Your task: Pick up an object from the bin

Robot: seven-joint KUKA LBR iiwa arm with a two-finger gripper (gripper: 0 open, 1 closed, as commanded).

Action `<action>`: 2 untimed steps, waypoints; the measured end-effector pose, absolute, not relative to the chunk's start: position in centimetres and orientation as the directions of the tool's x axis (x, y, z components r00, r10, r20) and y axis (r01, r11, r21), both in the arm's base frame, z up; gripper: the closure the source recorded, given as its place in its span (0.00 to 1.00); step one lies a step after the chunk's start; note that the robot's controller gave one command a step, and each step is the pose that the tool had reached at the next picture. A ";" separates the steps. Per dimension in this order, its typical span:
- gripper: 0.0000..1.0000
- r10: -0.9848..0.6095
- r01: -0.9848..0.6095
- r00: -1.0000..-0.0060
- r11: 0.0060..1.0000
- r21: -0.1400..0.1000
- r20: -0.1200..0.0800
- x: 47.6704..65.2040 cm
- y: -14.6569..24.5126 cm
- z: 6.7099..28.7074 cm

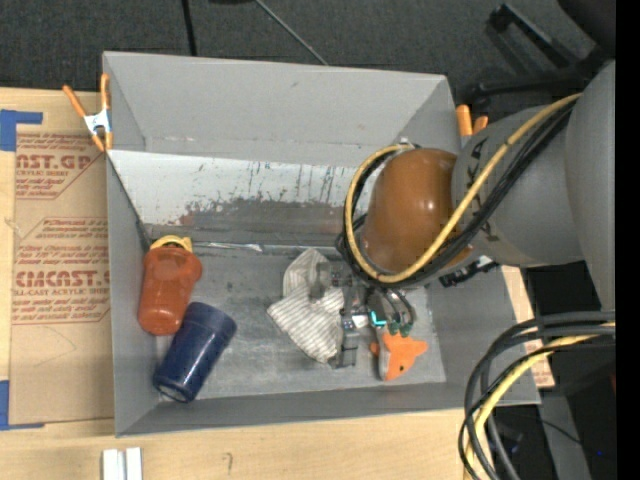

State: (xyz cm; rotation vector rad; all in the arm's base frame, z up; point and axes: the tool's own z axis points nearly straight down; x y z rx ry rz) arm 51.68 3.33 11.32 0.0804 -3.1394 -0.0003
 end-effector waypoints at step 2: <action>0.00 -0.051 -0.051 -0.999 0.999 0.001 0.000 51.7 3.4 11.4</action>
Offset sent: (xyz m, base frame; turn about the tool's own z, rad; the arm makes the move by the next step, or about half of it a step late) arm 0.0000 0.0000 0.0000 0.0000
